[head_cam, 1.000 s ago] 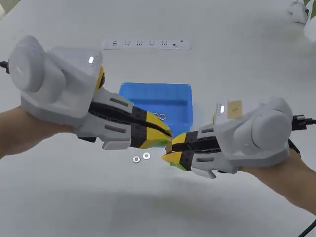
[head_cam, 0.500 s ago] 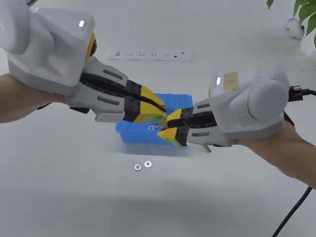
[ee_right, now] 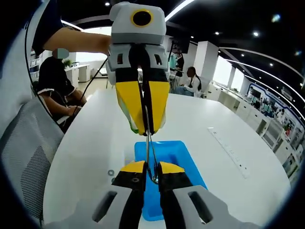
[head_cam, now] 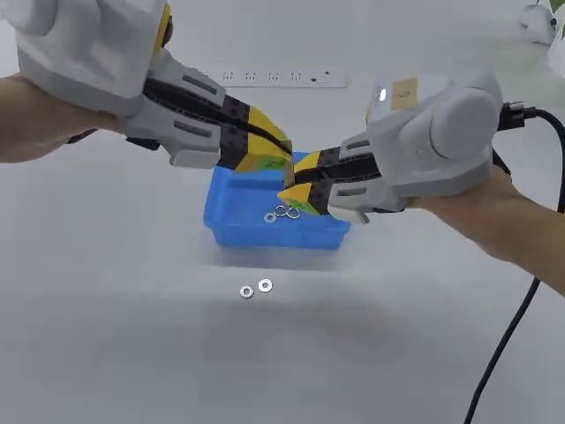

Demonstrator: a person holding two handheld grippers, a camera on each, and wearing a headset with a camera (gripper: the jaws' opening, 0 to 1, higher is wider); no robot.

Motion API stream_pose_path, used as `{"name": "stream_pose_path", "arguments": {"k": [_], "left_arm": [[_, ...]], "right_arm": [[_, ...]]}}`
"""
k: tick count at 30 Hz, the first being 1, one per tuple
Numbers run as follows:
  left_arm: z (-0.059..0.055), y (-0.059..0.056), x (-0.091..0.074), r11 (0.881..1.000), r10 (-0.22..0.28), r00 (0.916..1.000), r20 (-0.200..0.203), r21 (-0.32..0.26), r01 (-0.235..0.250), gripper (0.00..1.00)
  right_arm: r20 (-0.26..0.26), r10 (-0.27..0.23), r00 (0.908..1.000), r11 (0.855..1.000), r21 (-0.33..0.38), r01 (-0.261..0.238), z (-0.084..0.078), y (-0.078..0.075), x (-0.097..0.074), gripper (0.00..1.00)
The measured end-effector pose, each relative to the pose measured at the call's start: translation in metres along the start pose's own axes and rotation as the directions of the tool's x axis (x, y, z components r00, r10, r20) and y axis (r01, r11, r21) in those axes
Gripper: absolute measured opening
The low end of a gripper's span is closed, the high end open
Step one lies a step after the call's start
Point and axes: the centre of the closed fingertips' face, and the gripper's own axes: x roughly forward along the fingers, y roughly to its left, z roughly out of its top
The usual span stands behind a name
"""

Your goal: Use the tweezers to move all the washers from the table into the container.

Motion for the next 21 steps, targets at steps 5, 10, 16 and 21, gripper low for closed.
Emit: {"name": "stream_pose_path", "arguments": {"k": [5,10,16,21], "left_arm": [[-0.014,0.013,0.008,1.0,-0.008,0.9999,-0.014,-0.012,0.008,0.06],[-0.031,0.022,0.017,0.999,-0.008,0.9994,-0.034,-0.037,0.007,0.06],[-0.043,0.024,0.022,0.998,-0.019,0.9987,-0.048,-0.059,0.016,0.06],[-0.044,0.025,0.024,0.998,-0.021,0.9987,-0.046,-0.065,0.019,0.06]], "right_arm": [[-0.015,0.003,0.9999,1.0,0.013,-0.003,-0.012,-0.01,0.013,0.1],[-0.035,0.016,0.9993,0.999,0.037,-0.015,-0.027,-0.017,0.027,0.1],[-0.053,0.028,0.9982,0.998,0.059,-0.025,-0.038,-0.017,0.034,0.1],[-0.06,0.016,0.9981,0.997,0.07,-0.012,-0.039,-0.019,0.034,0.11]]}}
